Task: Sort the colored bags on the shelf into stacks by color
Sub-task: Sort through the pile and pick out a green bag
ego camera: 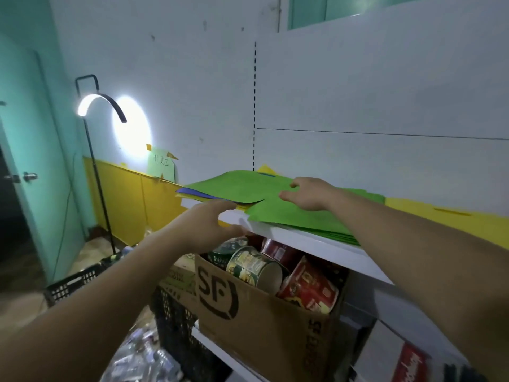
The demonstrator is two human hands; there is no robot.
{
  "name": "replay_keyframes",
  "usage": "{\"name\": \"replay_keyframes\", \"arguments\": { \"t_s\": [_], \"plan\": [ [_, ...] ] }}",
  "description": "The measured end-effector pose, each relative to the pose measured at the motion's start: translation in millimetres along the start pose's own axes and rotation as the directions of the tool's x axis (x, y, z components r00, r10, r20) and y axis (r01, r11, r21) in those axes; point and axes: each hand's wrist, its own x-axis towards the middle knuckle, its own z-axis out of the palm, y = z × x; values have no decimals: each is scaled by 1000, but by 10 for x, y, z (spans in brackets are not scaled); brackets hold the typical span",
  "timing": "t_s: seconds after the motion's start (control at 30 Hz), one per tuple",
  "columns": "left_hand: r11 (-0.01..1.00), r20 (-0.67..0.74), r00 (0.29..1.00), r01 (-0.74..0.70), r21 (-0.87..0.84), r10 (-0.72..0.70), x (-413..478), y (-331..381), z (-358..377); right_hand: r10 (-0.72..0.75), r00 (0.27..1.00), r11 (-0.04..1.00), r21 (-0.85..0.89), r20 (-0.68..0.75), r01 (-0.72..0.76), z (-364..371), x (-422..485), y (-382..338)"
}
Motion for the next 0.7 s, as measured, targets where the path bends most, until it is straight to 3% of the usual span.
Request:
{"name": "replay_keyframes", "arguments": {
  "t_s": [0.43,0.7],
  "plan": [
    [999,13,1000,20,-26,-20,1342,-845,-60,88,991,994,-79,98,-81,277,1427,-2],
    [990,130,982,-141,5,139,2023,-1205,43,250,965,956,-180,84,-232,326,1717,-30]
  ]
}}
